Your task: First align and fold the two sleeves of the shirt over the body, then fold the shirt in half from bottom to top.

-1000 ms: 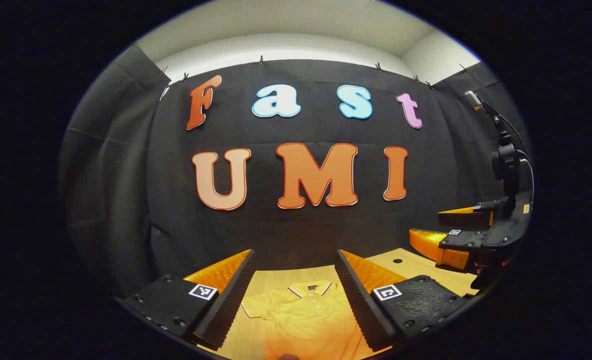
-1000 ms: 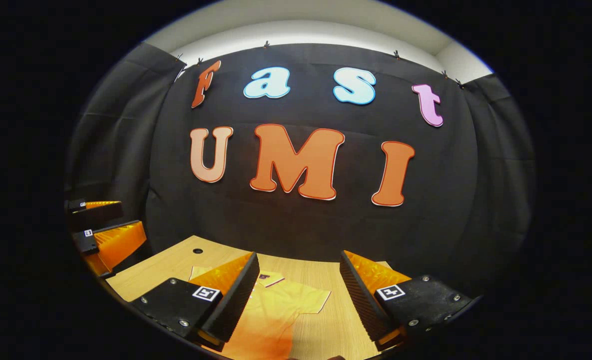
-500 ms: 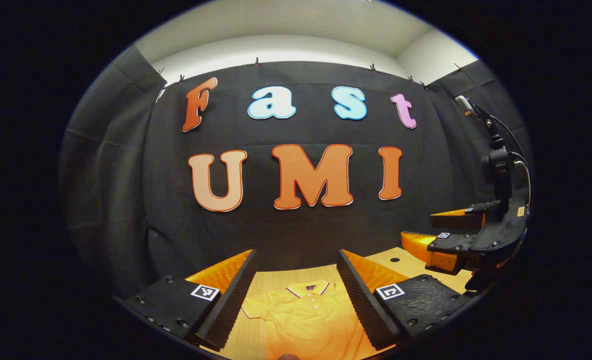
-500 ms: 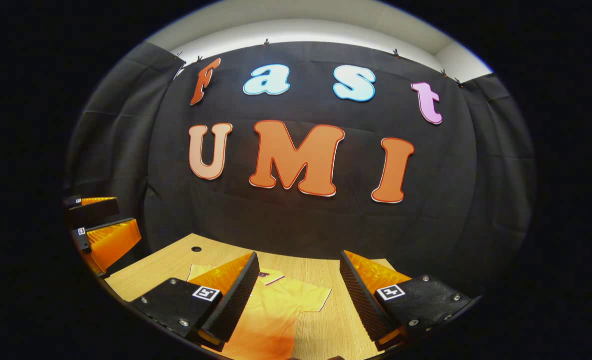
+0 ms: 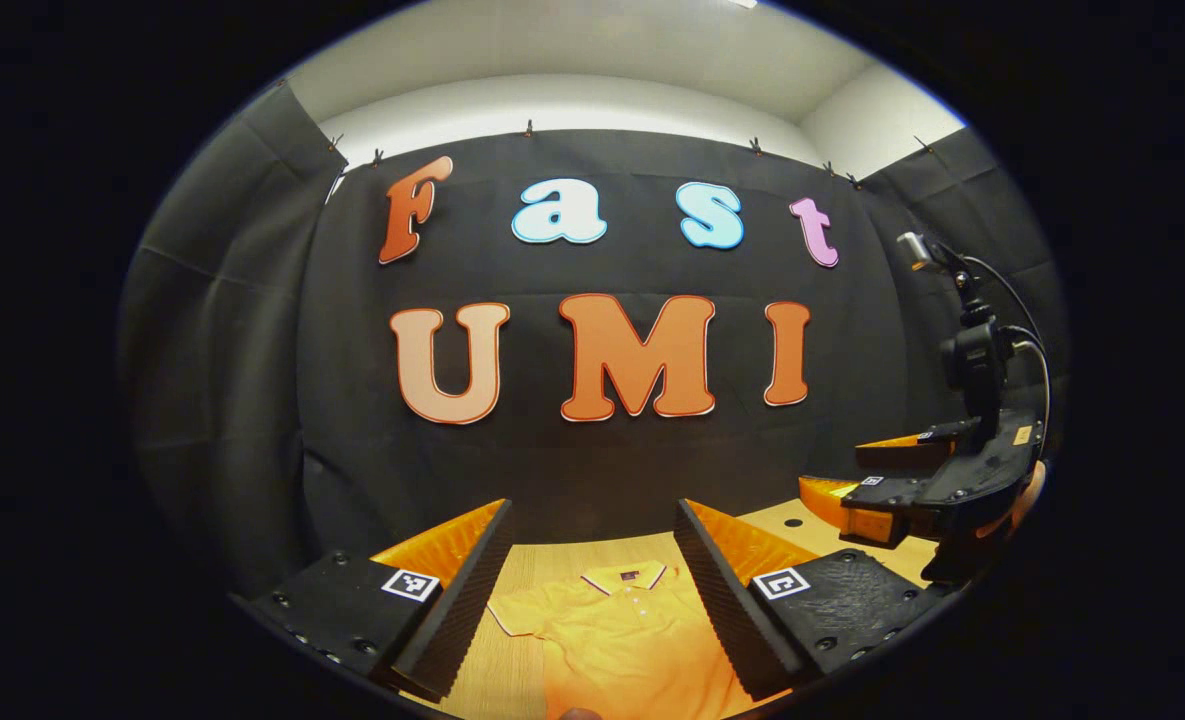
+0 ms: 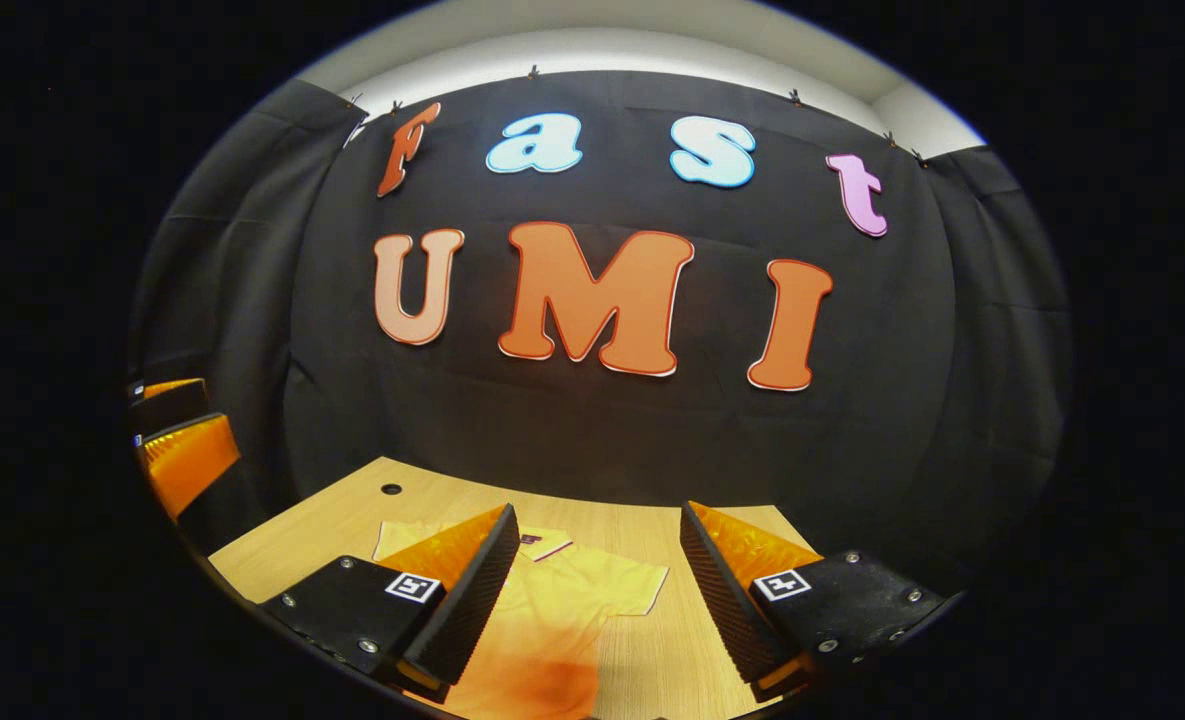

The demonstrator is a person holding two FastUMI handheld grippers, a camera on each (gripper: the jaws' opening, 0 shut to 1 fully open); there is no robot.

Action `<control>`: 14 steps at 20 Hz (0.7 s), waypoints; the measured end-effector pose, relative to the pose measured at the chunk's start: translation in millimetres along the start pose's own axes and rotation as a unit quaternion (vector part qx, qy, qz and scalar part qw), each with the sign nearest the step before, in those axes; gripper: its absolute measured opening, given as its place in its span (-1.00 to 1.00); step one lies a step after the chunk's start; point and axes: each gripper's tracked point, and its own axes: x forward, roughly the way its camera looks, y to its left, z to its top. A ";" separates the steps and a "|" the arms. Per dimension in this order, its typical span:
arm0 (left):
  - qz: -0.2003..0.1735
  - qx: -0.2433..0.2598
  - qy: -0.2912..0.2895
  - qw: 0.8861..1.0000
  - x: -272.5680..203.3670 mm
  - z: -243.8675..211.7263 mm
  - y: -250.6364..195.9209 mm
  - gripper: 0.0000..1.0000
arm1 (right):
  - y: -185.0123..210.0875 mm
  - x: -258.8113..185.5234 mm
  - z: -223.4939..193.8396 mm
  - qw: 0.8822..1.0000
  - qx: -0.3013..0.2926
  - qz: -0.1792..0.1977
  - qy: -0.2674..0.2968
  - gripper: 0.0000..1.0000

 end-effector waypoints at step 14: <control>0.081 0.052 -0.011 0.995 14.2 3.8 26.0 0.96 | -61.0 111.1 -88.0 0.989 0.037 -0.028 0.139 0.96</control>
